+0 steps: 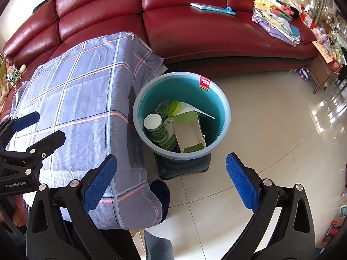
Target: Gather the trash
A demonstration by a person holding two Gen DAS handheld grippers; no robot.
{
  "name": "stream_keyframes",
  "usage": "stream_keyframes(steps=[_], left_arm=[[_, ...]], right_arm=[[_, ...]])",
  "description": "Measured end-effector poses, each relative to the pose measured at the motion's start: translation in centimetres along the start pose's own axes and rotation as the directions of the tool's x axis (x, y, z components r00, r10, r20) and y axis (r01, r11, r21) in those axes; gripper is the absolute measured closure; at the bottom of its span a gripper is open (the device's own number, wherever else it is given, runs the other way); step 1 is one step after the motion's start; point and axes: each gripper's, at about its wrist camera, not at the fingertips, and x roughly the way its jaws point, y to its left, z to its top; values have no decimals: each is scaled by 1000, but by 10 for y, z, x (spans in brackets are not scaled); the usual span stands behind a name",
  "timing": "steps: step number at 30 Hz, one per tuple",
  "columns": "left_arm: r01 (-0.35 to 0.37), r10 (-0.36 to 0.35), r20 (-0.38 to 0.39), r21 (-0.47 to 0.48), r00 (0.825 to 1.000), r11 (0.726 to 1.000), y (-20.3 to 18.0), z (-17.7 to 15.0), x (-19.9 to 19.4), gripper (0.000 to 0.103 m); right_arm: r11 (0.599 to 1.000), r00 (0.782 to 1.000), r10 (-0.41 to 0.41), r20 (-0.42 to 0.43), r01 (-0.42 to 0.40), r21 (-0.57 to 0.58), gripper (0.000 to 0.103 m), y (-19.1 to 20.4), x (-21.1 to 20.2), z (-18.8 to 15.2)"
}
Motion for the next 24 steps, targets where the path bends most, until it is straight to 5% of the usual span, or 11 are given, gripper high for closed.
stream_keyframes(steps=[24], left_arm=[[-27, 27, 4, 36, 1000, 999, -10, 1, 0, 4]], right_arm=[[1000, 999, -27, -27, 27, 7, 7, -7, 7, -1]])
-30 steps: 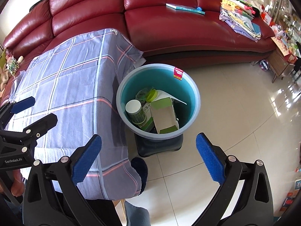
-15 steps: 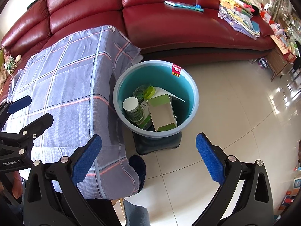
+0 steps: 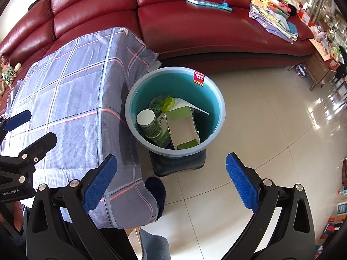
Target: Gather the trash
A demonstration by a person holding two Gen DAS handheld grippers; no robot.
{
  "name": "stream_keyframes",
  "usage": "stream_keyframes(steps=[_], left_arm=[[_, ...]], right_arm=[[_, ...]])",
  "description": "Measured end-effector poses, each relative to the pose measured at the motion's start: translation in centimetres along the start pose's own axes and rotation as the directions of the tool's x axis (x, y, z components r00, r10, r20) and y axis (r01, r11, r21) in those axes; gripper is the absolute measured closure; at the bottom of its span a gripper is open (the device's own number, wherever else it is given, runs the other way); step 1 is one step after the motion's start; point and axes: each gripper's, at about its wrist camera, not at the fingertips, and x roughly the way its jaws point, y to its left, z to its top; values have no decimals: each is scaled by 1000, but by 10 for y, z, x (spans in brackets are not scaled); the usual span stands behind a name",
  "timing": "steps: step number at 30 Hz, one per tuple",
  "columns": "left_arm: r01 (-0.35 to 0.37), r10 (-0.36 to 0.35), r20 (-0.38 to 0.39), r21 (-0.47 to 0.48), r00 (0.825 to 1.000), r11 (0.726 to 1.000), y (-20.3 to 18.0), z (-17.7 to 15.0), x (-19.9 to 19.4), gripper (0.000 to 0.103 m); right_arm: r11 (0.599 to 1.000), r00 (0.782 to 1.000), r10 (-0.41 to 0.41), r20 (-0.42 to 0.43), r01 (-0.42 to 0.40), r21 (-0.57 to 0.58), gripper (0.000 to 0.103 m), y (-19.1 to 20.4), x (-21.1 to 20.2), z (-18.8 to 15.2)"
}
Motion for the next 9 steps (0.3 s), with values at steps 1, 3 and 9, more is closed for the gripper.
stream_keyframes(steps=[1, 3, 9], left_arm=[[1, -1, -3, -1, 1000, 1000, 0, 0, 0, 4], [0, 0, -6, 1, 1000, 1000, 0, 0, 1, 4], [-3, 3, -15, -10, 1000, 1000, 3, 0, 3, 4]], right_arm=[[1000, 1000, 0, 1, 0, 0, 7, 0, 0, 0], [1000, 1000, -1, 2, 1, 0, 7, 0, -1, 0], [1000, 1000, -12, 5, 13, -3, 7, 0, -1, 1]])
